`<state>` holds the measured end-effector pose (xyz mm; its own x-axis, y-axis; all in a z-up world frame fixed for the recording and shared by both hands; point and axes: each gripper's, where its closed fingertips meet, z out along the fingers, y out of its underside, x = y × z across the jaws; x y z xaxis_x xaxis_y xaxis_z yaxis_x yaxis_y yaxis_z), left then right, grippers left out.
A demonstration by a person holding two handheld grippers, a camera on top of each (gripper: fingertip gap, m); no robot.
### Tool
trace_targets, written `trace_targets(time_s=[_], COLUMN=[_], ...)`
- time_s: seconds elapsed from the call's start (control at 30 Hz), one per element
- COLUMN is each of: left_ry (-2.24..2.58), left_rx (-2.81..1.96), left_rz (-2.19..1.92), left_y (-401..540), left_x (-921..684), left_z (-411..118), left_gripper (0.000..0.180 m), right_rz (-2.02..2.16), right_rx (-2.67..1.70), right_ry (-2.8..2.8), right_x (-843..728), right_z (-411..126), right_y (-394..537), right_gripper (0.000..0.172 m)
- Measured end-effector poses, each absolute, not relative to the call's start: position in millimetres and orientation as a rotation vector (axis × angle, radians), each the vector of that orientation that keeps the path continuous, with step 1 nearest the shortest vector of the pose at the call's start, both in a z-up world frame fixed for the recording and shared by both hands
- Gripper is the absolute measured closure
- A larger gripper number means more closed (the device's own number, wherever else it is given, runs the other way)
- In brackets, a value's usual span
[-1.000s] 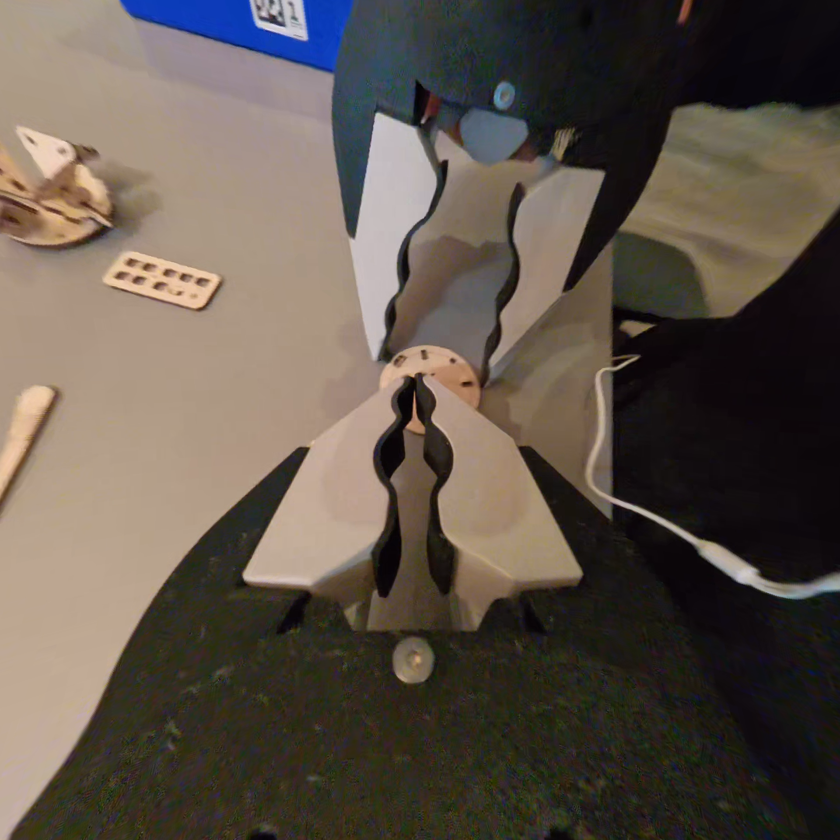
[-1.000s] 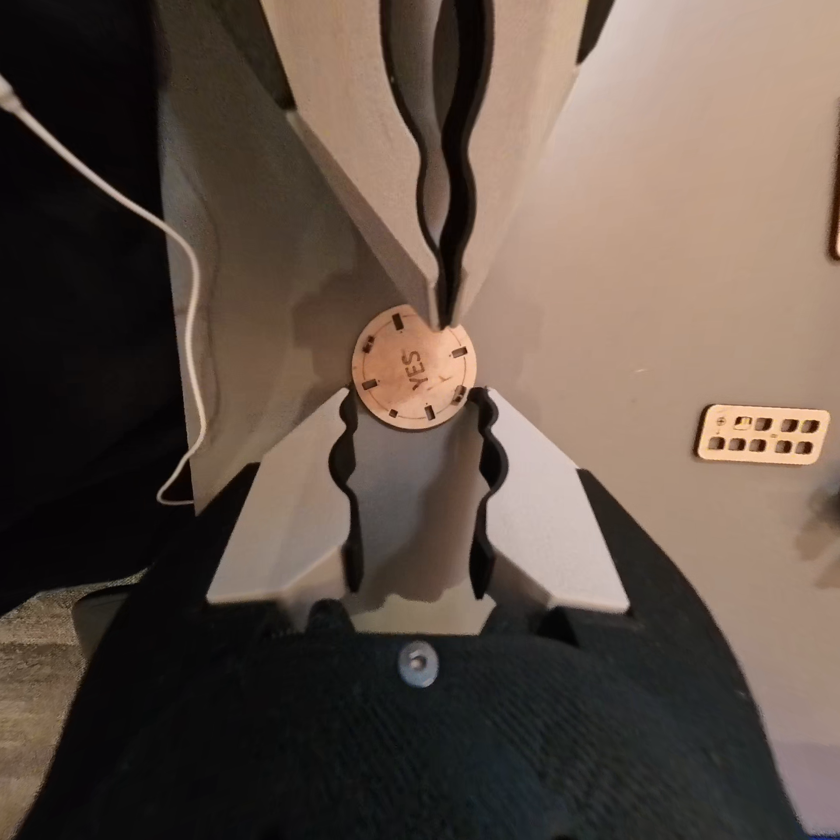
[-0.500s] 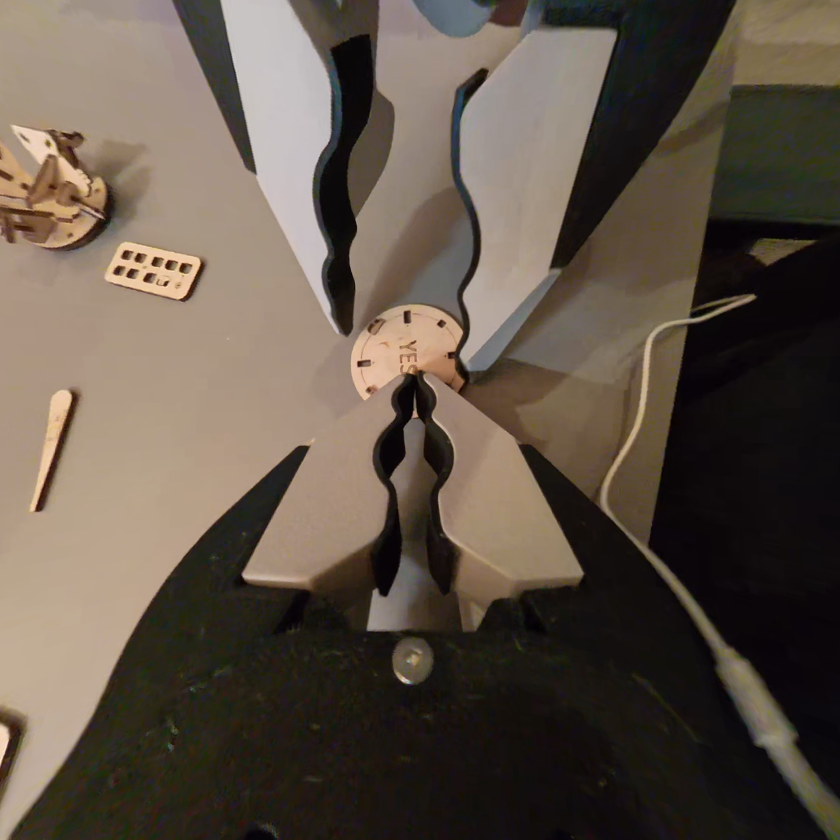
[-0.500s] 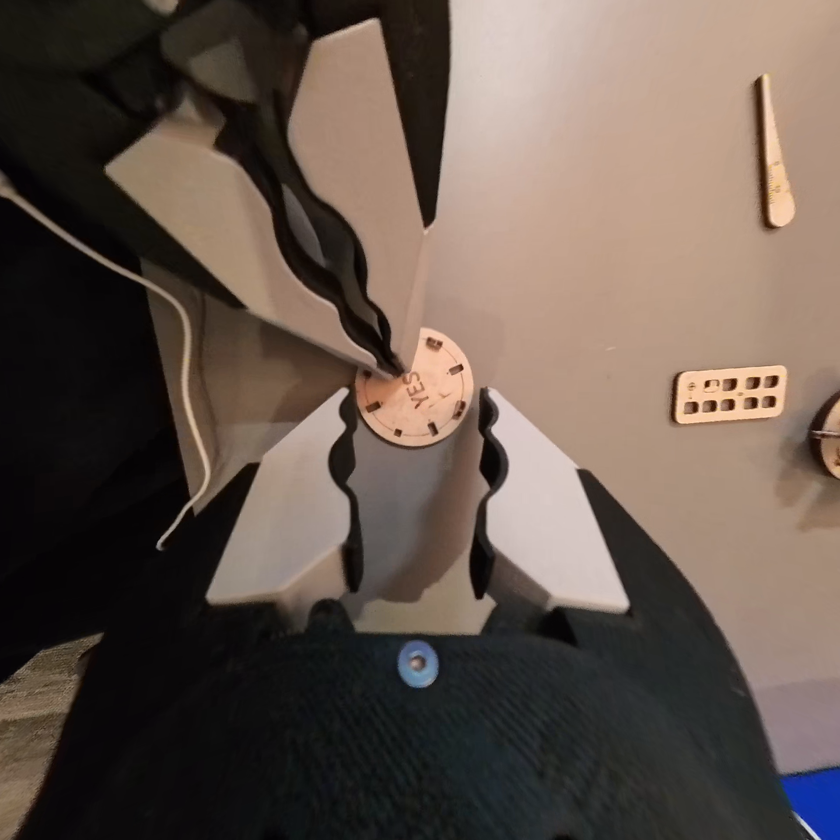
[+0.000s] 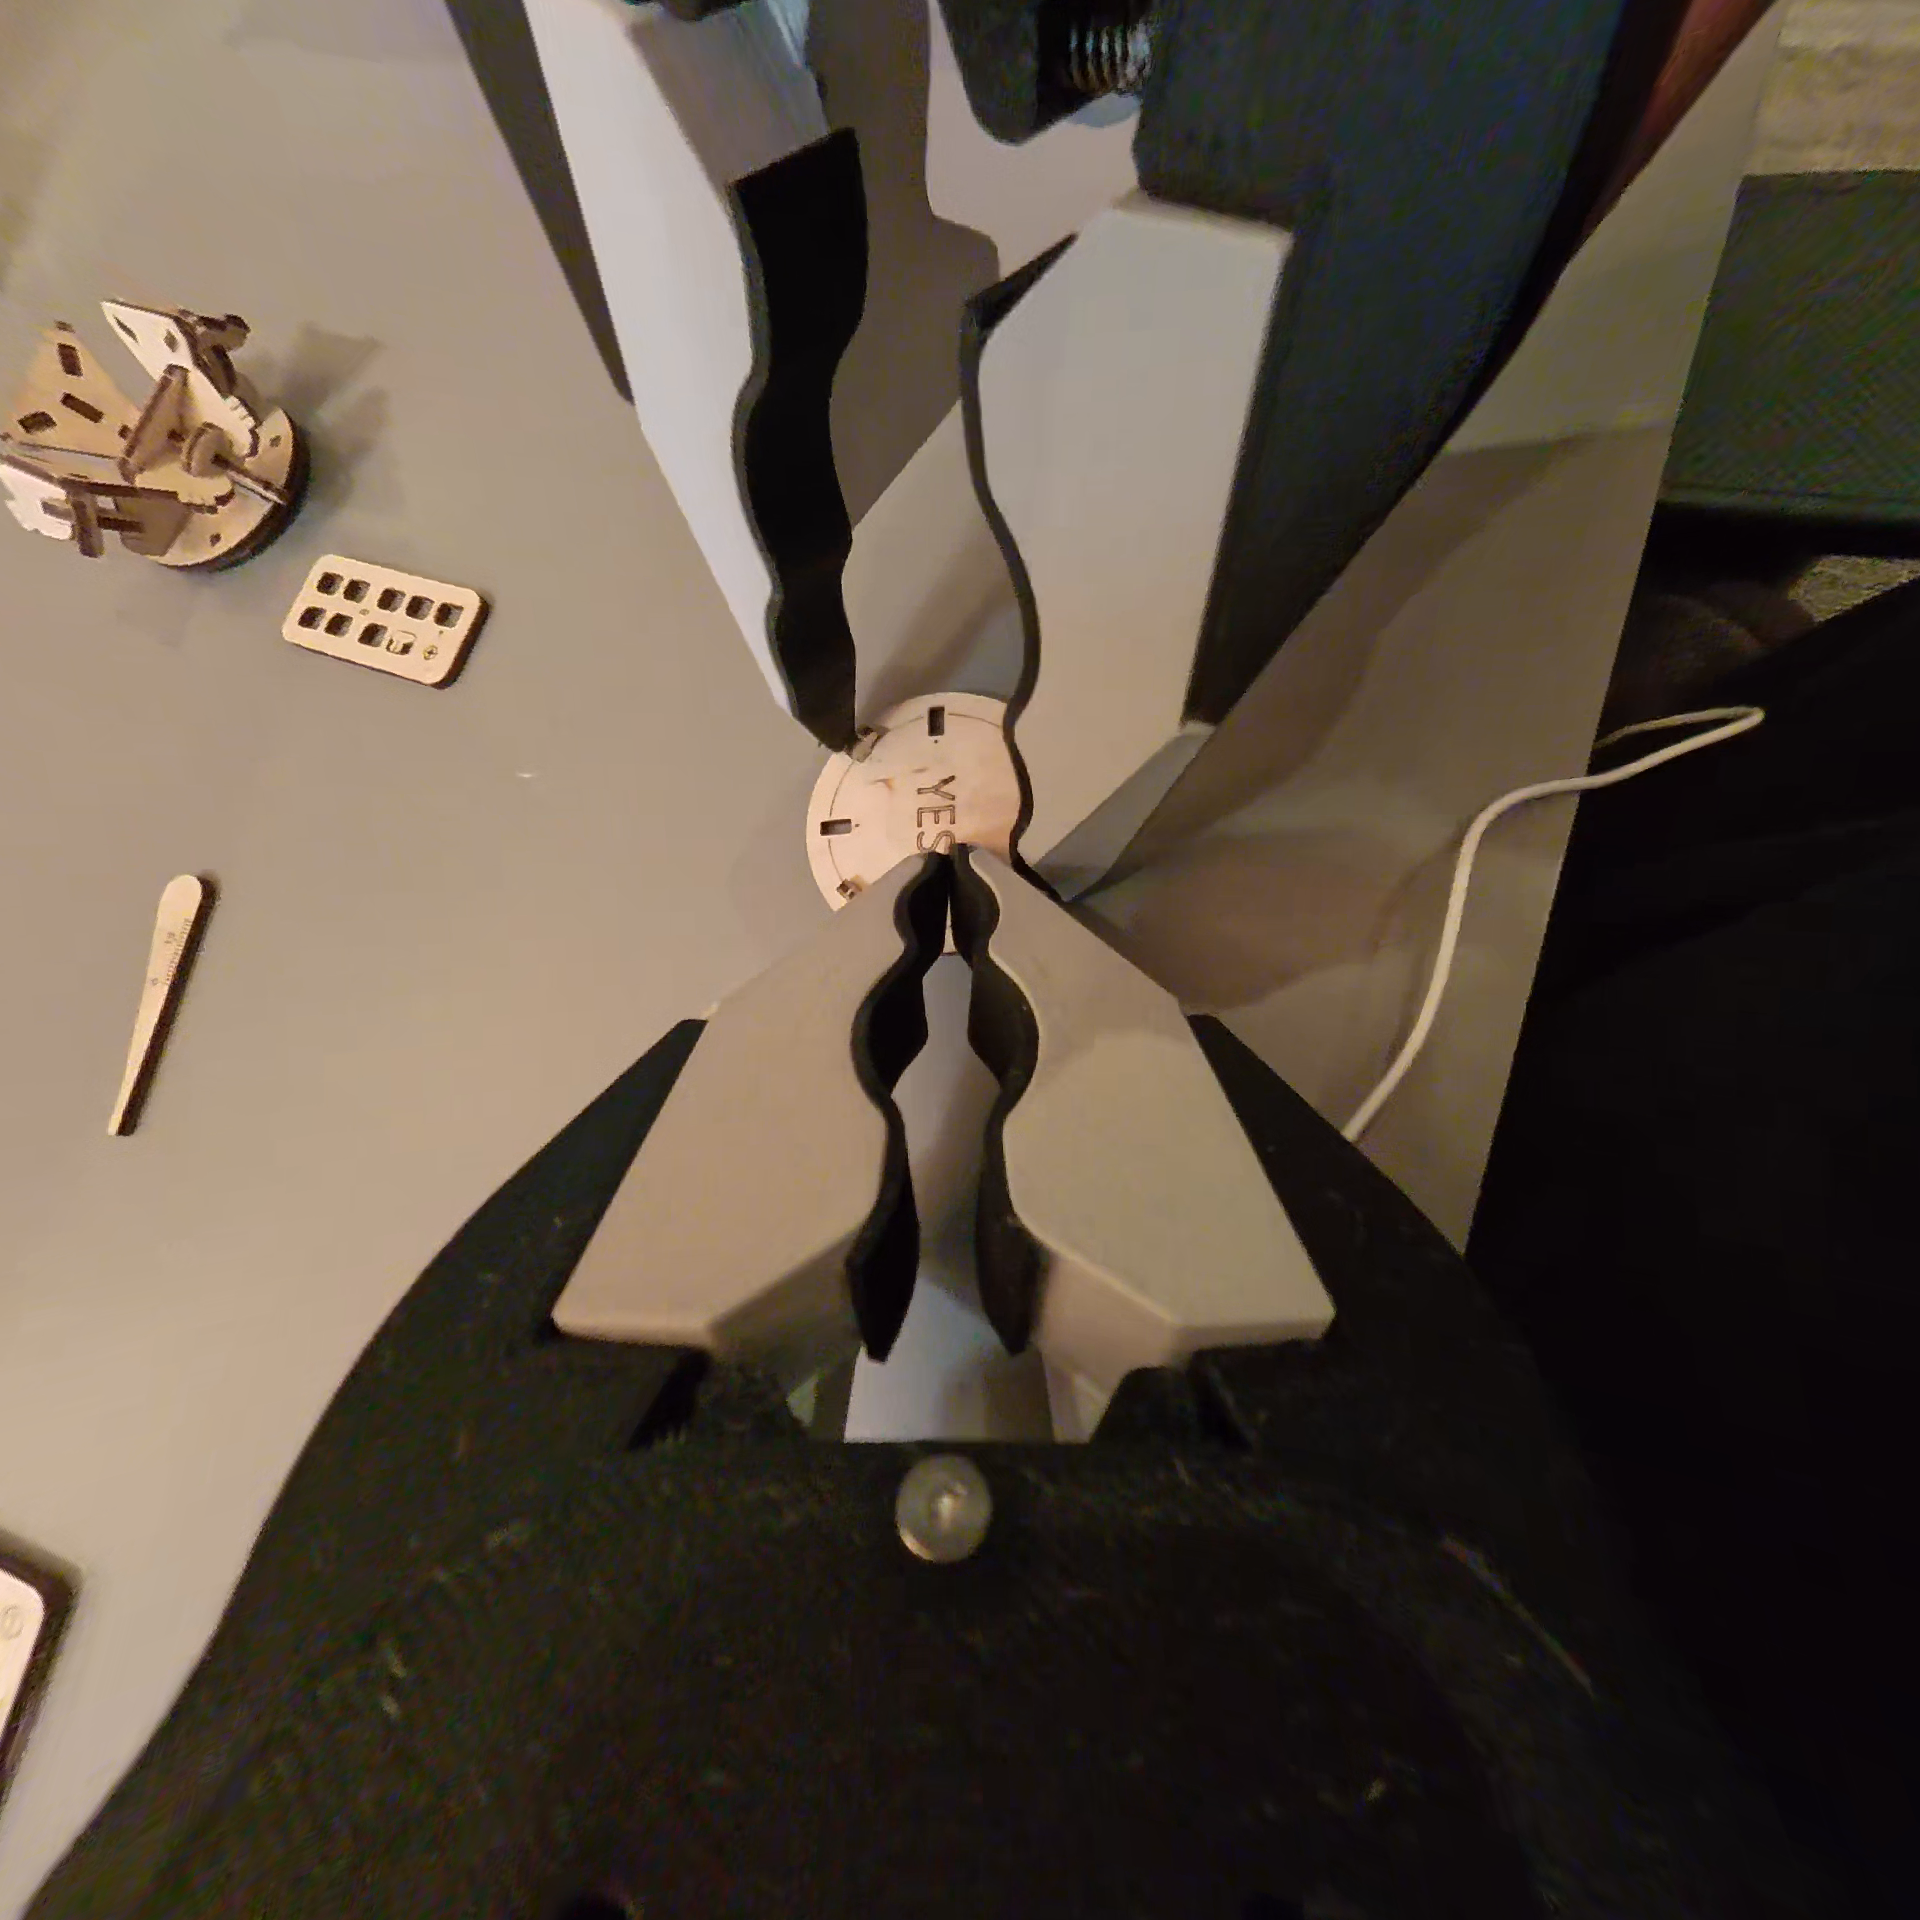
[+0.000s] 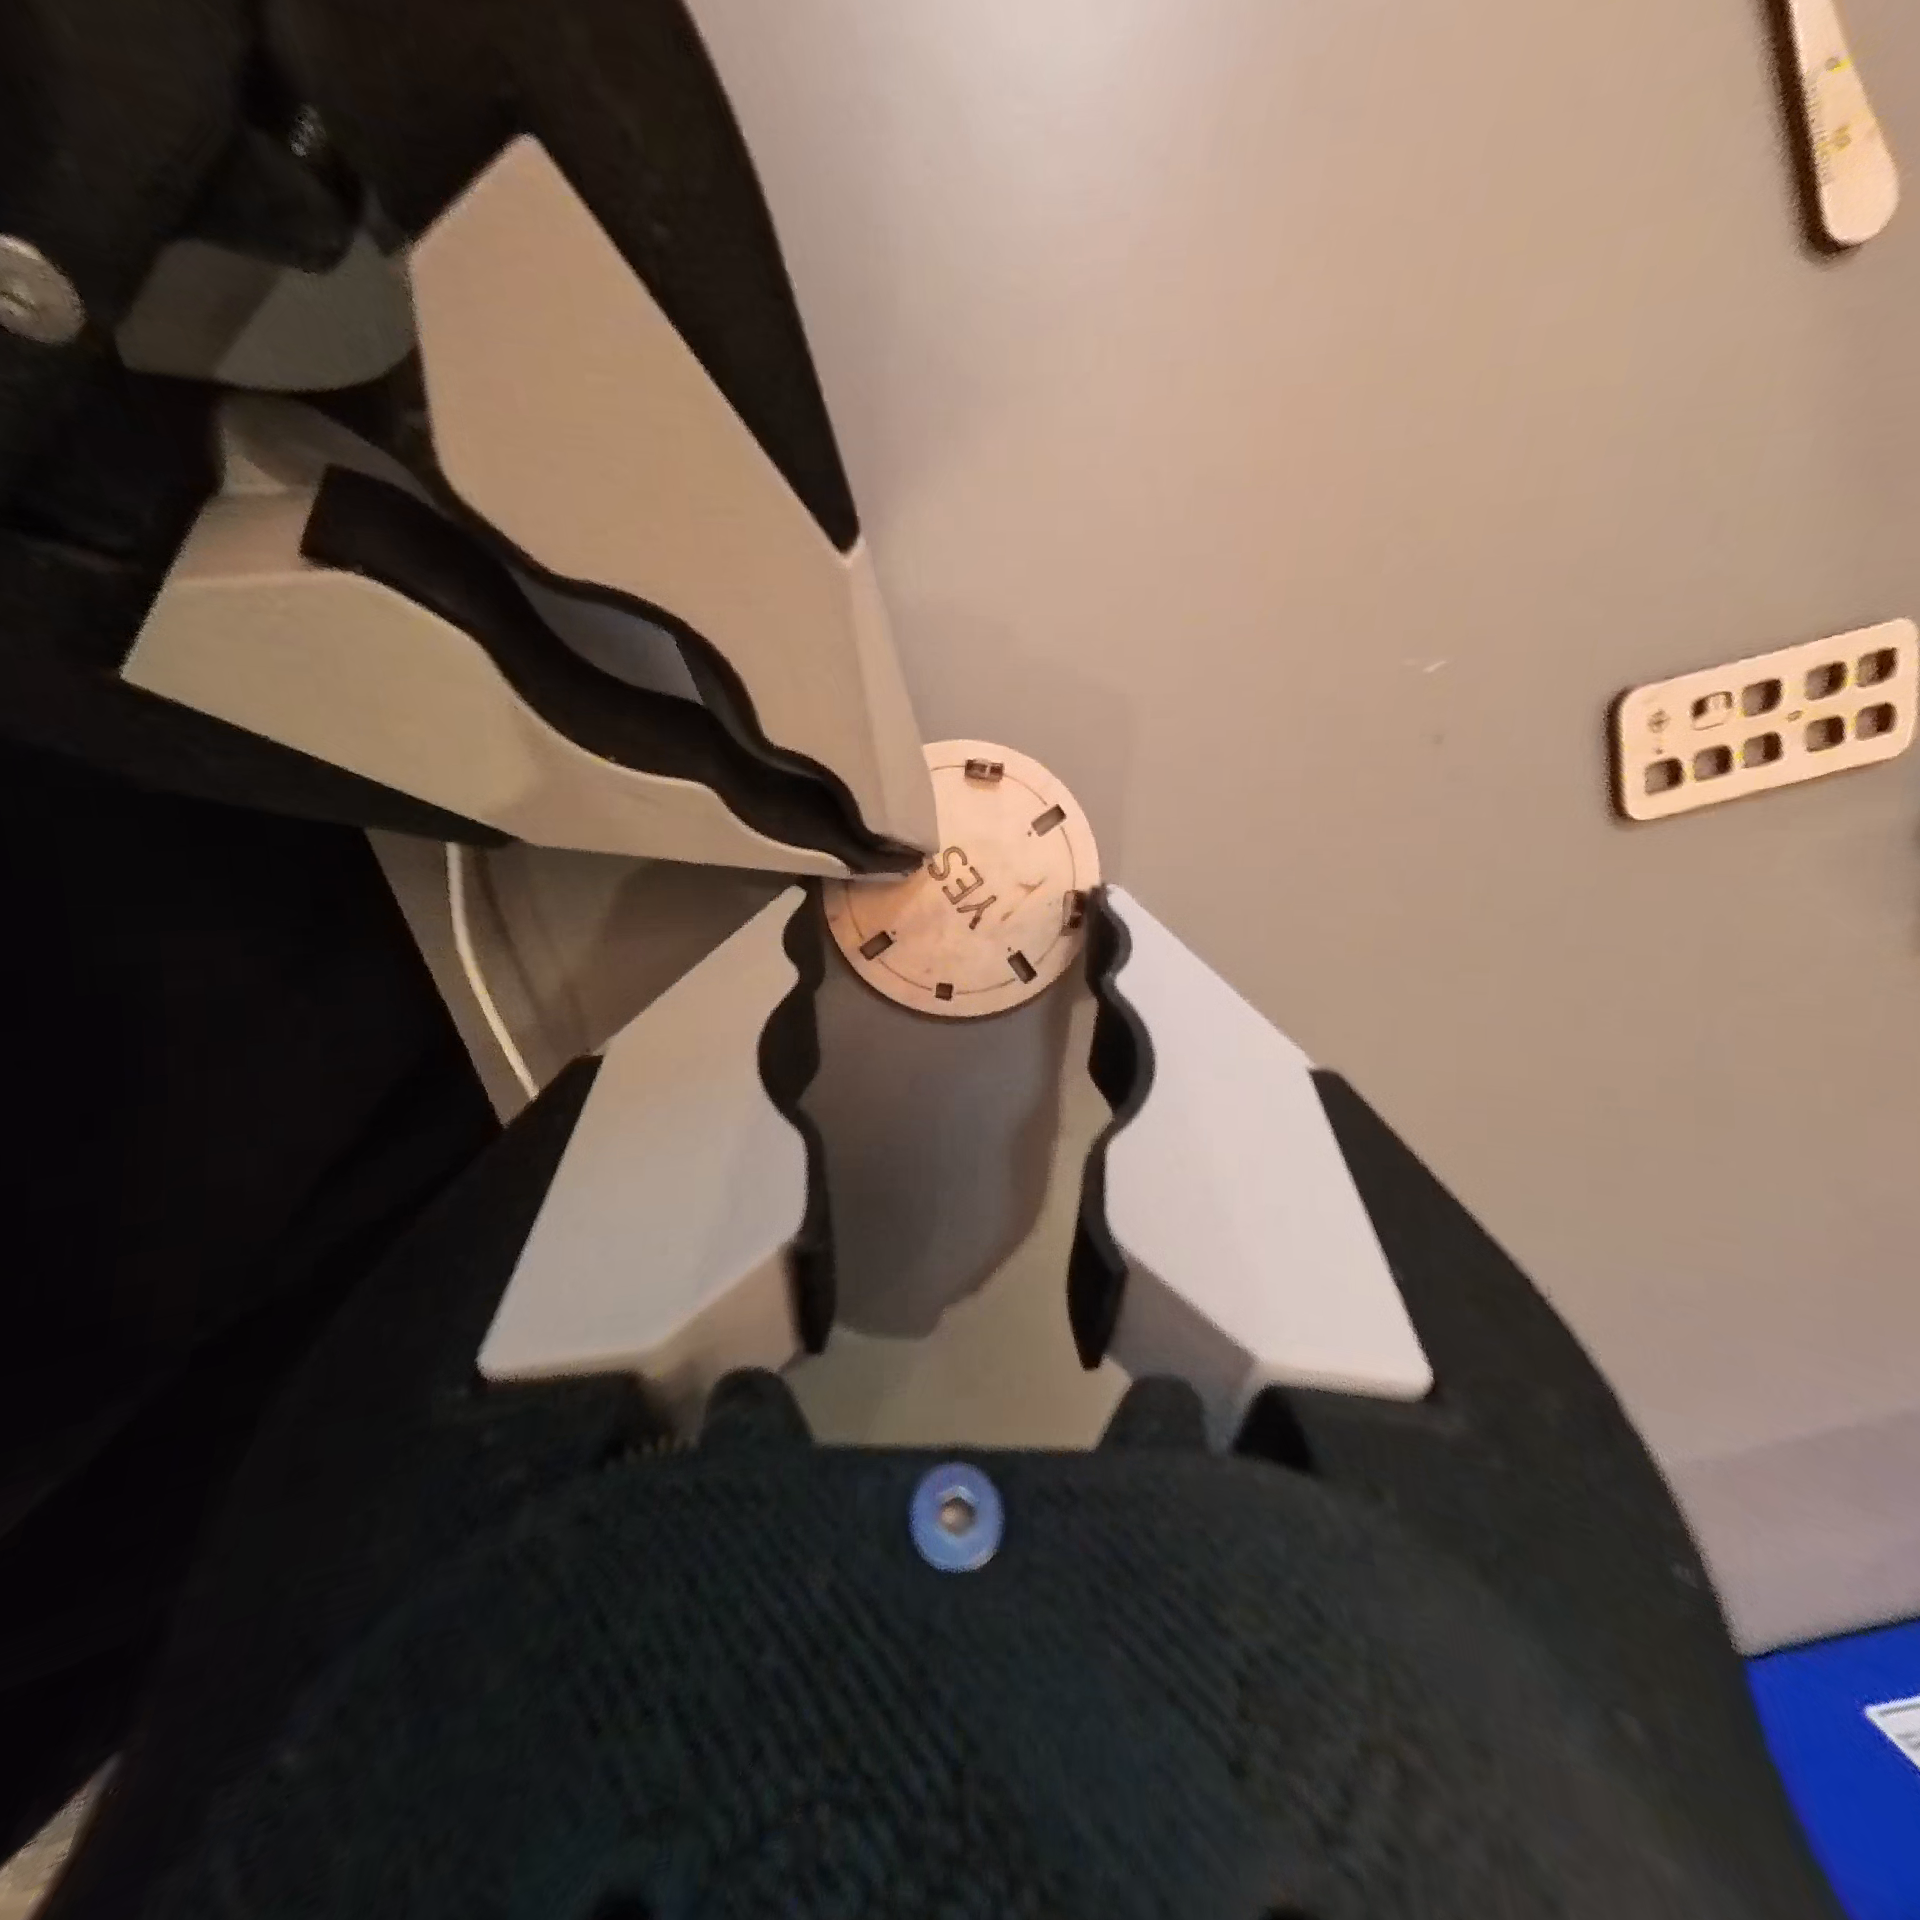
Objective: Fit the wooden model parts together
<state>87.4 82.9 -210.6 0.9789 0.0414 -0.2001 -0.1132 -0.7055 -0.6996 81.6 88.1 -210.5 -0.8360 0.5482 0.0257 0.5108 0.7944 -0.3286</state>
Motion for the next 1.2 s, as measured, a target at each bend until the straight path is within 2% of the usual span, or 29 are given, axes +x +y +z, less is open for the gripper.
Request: trace_targets(time_s=[1.2], left_ry=[0.076], left_rx=[-2.336], left_rz=[0.314], left_y=[83.7], left_x=[87.6], left_z=[-210.8], left_gripper=[0.180], right_rz=[0.380], right_rx=[-0.760], right_ry=[-2.896], right_x=[83.8], right_z=[-210.8], right_y=[89.1], right_gripper=[0.125])
